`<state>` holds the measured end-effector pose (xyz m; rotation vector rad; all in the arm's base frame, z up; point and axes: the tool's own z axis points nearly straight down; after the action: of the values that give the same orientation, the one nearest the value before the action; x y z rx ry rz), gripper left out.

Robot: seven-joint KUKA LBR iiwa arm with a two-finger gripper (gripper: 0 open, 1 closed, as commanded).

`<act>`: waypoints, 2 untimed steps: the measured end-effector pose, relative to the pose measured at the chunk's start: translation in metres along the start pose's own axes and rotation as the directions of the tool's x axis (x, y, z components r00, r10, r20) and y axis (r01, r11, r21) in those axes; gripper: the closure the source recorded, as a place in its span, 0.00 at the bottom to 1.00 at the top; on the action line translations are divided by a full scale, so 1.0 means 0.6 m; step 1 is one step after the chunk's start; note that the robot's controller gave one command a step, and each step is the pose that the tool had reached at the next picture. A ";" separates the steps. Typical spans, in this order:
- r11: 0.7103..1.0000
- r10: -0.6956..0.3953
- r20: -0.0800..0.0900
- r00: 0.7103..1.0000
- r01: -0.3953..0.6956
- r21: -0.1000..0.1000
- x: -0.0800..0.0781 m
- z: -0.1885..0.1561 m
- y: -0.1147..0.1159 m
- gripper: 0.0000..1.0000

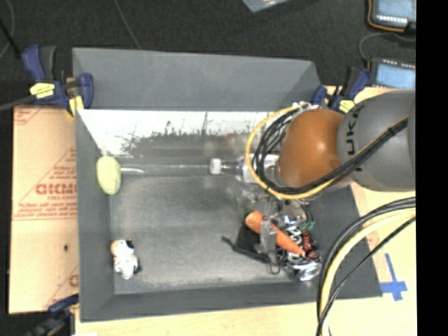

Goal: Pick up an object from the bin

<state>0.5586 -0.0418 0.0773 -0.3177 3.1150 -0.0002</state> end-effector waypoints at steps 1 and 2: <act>0.996 0.090 0.005 0.996 -0.090 -0.001 -0.009 0.010 0.002 1.00; 0.996 0.089 0.005 0.996 -0.089 0.000 -0.009 0.010 0.002 1.00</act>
Offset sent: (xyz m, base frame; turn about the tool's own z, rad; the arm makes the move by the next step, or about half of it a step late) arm 0.0000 0.0000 0.0000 0.0000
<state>0.5638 -0.0396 0.0713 -0.1776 3.1209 0.0017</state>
